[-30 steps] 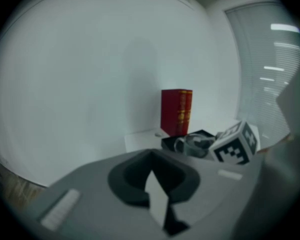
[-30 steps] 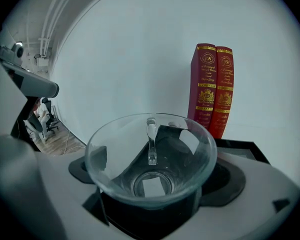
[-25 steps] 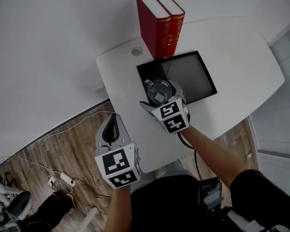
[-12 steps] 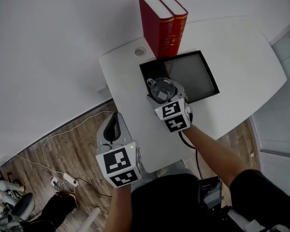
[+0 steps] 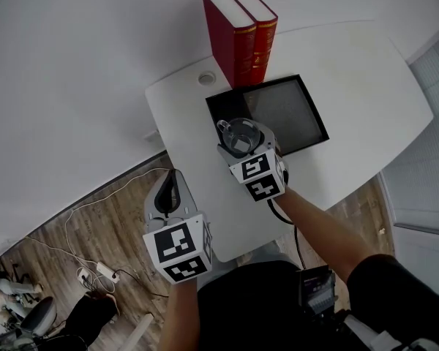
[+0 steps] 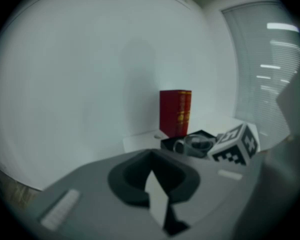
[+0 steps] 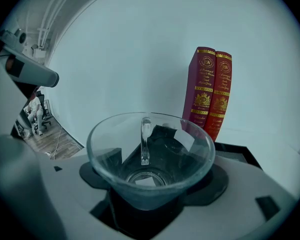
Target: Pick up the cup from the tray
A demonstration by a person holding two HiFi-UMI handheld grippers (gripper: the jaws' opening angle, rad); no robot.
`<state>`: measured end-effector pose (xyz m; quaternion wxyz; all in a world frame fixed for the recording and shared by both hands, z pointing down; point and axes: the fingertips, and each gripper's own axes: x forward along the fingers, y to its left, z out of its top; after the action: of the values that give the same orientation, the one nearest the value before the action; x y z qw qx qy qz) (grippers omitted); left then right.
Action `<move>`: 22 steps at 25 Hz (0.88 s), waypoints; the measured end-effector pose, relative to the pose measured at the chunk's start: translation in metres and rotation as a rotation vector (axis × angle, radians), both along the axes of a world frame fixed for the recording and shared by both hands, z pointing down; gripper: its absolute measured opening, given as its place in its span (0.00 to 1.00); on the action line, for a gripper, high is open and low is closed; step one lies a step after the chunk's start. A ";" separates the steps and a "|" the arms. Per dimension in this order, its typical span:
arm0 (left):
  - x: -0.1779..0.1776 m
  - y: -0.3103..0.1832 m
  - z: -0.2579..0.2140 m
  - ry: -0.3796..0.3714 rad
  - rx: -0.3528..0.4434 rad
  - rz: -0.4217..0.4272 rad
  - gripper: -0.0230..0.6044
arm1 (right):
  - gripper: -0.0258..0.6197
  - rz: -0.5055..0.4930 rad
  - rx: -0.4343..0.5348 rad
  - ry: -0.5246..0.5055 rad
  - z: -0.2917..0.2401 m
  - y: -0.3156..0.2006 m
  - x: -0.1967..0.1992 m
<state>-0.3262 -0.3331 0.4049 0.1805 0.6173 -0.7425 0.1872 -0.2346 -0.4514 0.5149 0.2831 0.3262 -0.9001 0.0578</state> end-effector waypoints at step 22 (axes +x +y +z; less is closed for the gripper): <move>0.017 -0.006 -0.008 -0.018 0.018 -0.002 0.04 | 0.67 0.035 -0.002 -0.134 -0.026 -0.015 0.022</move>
<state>-0.3087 -0.3387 0.3965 0.1684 0.6165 -0.7463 0.1861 -0.2127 -0.4667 0.4892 0.2214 0.3368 -0.9112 0.0854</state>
